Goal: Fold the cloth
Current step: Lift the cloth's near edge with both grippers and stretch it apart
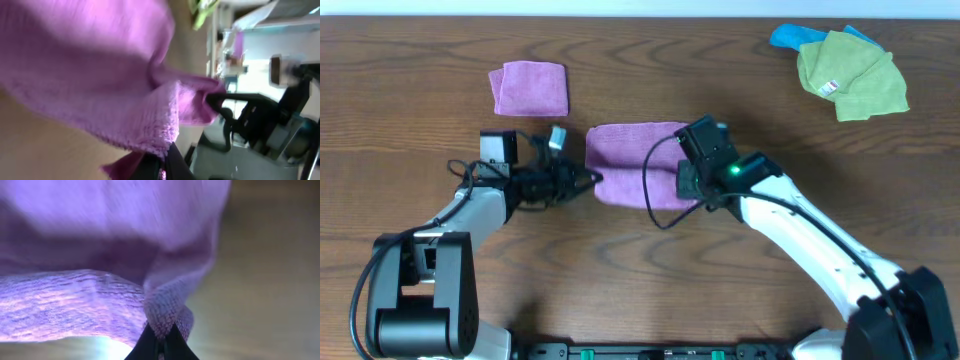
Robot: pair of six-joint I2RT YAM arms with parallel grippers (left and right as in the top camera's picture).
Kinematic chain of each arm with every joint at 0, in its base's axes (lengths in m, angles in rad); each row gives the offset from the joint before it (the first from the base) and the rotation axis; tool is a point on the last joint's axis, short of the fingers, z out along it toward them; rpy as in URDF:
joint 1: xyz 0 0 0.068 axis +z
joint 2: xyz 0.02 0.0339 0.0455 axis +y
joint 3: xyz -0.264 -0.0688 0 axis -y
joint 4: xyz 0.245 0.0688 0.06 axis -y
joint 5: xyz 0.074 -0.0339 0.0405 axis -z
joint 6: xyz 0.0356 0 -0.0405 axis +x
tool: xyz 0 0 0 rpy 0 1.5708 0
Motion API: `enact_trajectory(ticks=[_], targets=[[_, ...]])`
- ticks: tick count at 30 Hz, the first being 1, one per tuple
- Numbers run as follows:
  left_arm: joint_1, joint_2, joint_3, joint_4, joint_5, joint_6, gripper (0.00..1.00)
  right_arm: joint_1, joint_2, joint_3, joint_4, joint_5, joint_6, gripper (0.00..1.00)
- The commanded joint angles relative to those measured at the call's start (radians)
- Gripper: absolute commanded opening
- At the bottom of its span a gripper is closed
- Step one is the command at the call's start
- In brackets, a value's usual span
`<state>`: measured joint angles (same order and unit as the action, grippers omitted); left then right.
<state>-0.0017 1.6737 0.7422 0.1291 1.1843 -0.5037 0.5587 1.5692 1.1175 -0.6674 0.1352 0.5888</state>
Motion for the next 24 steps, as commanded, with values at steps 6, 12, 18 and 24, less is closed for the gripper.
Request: enact_trajectory(ticks=[6,12,18,24], targets=[[0.003,-0.002,0.163,0.167,-0.085,-0.286,0.05,-0.079,-0.017,0.054,0.146,0.086,-0.109,0.05],[0.002,0.019,0.314,0.166,-0.186,-0.290,0.06,-0.190,-0.003,0.156,0.219,0.075,-0.169,0.05],[0.002,0.086,0.460,0.164,-0.182,-0.312,0.06,-0.219,0.029,0.254,0.217,0.075,-0.240,0.05],[0.010,0.105,0.512,0.159,-0.159,-0.312,0.05,-0.222,0.029,0.282,0.167,0.112,-0.289,0.05]])
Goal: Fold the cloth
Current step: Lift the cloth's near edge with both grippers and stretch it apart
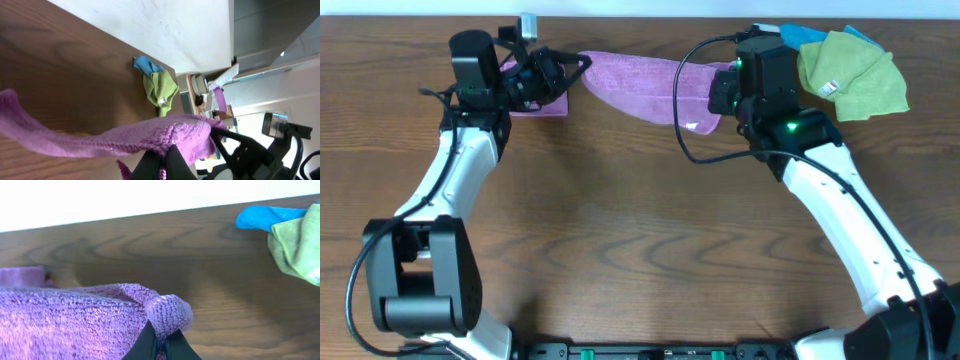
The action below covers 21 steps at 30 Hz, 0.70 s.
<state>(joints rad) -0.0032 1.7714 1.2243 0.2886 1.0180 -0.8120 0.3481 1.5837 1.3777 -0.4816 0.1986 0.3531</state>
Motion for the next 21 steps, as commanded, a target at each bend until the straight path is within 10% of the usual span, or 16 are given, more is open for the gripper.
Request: enact_trajectory(ticks=[1,12,21], targets=[[0.012,0.007,0.030,0.000,0.023,-0.003,0.06,-0.014,0.014,0.024,-0.036,0.049,-0.059,0.05],[0.026,0.007,0.030,-0.244,0.118,0.177,0.06,-0.015,0.013,0.025,-0.129,0.064,-0.067,0.05],[0.046,0.001,0.030,-0.712,0.119,0.604,0.06,-0.014,0.013,0.025,-0.367,-0.051,-0.067,0.02]])
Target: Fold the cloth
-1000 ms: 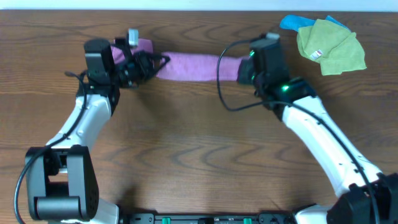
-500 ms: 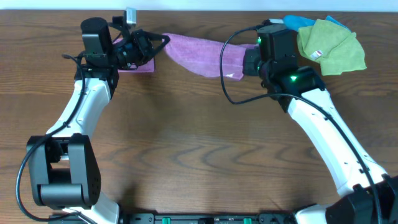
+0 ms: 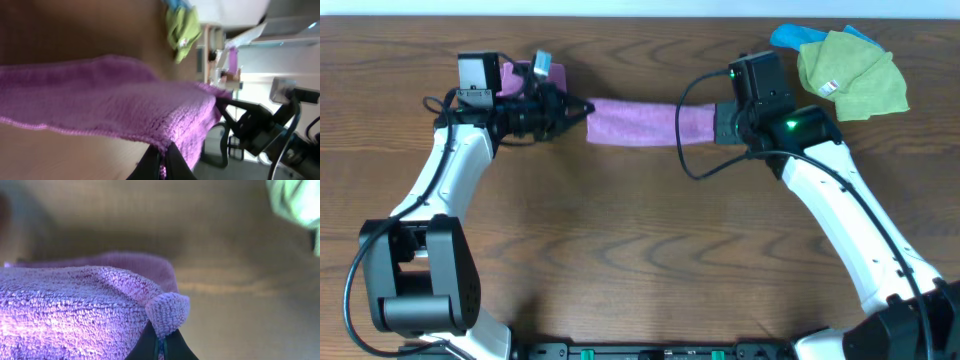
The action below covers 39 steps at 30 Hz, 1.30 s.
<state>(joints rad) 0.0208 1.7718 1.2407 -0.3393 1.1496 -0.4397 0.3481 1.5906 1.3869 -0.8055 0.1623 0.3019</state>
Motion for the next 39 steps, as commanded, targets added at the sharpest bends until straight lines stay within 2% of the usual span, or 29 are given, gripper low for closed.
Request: enact_trajectory(ticks=[1,6,12,18,32,39], targets=[[0.022,-0.001,0.013,-0.145,-0.033,0.280,0.05,-0.014,0.006,0.016,-0.061,-0.028,-0.015,0.02],[0.014,-0.007,0.013,-0.401,-0.133,0.486,0.06,-0.010,0.005,0.015,-0.167,-0.103,0.002,0.01],[0.011,-0.007,0.011,-0.536,-0.146,0.628,0.06,0.022,0.005,-0.005,-0.243,-0.119,0.041,0.02],[0.011,-0.007,-0.017,-0.671,-0.166,0.779,0.06,0.077,0.005,-0.081,-0.246,-0.119,0.088,0.01],[0.011,-0.007,-0.237,-0.706,-0.165,0.908,0.06,0.146,-0.131,-0.344,-0.210,-0.107,0.196,0.02],[0.011,-0.007,-0.362,-0.658,-0.166,0.938,0.06,0.165,-0.214,-0.481,-0.191,-0.137,0.253,0.01]])
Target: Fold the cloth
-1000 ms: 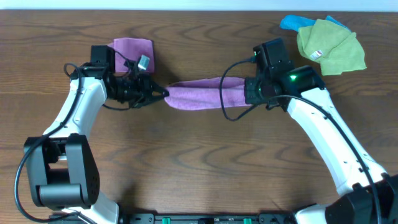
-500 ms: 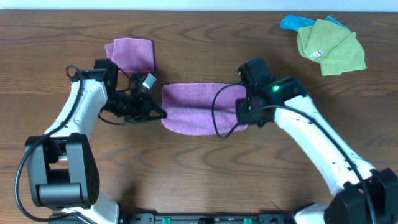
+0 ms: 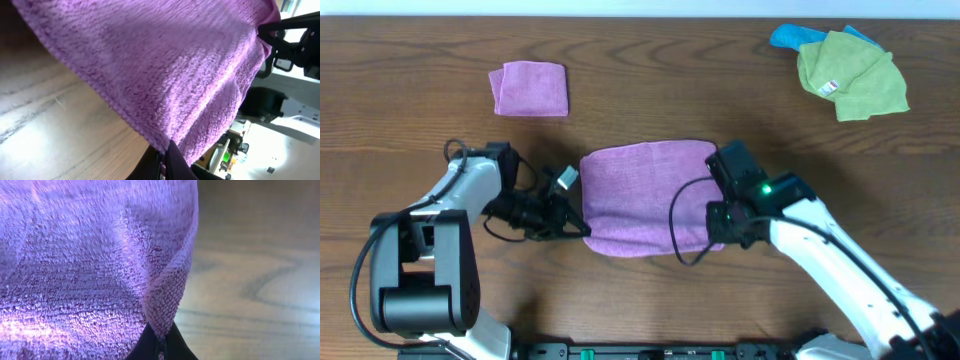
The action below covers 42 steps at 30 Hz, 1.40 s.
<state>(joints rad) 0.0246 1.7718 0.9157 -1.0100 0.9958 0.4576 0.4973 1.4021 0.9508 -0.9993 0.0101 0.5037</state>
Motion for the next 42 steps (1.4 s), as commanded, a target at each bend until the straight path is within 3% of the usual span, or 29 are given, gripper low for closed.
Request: enact_trajectory(ticks=[1,11,15,34,42], targets=[[0.008,-0.007,-0.051,0.023,-0.011,0.040,0.06,0.022,-0.033,-0.061,0.012,0.005,0.058,0.02],[0.008,-0.007,-0.087,0.055,0.110,0.035,0.06,0.090,-0.043,-0.093,0.091,0.002,0.102,0.01],[0.008,-0.007,-0.087,0.097,0.158,-0.019,0.06,0.090,-0.043,-0.092,0.149,0.047,0.102,0.01],[0.009,-0.008,-0.002,0.543,0.099,-0.515,0.06,0.060,-0.025,-0.093,0.435,0.245,0.042,0.04],[0.008,-0.007,-0.002,0.720,0.030,-0.650,0.06,0.000,0.047,-0.093,0.547,0.245,-0.028,0.05]])
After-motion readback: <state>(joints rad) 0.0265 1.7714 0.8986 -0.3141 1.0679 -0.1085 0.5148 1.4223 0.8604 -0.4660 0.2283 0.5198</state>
